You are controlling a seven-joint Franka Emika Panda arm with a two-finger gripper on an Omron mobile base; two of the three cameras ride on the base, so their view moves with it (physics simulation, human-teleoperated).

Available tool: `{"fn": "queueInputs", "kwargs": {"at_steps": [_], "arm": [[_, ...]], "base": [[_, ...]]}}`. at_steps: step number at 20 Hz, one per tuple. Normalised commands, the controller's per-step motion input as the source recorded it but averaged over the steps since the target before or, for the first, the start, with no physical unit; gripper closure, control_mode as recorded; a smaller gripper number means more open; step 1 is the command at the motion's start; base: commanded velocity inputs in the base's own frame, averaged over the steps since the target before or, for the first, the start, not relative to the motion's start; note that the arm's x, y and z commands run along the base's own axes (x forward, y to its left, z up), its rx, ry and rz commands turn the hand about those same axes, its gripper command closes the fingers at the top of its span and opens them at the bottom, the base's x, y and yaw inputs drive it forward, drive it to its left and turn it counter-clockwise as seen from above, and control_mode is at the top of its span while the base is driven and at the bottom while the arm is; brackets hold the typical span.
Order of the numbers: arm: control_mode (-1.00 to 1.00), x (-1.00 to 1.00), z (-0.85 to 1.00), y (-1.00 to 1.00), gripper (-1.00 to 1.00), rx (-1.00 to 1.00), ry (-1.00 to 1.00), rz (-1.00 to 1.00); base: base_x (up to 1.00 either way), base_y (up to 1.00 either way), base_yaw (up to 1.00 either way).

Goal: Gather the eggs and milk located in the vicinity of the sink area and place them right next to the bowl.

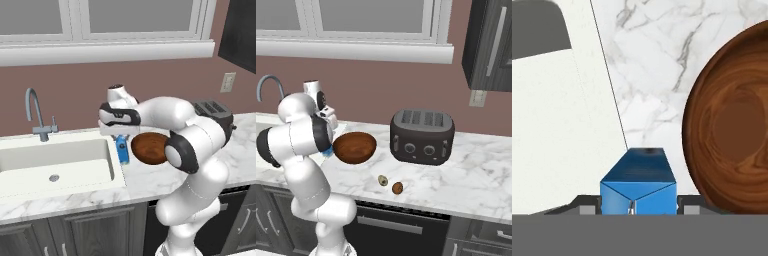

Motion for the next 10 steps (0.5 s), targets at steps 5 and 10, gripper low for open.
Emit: {"fn": "queueInputs", "kwargs": {"at_steps": [5,10], "arm": [[-1.00,0.01,-0.09,-0.09,1.00,0.00,-0.09,0.01],[-1.00,0.00,-0.21,-0.03,1.00,0.00,0.00,0.03]], "base": [[0.00,0.00,0.00],[0.00,0.00,0.00]]}}
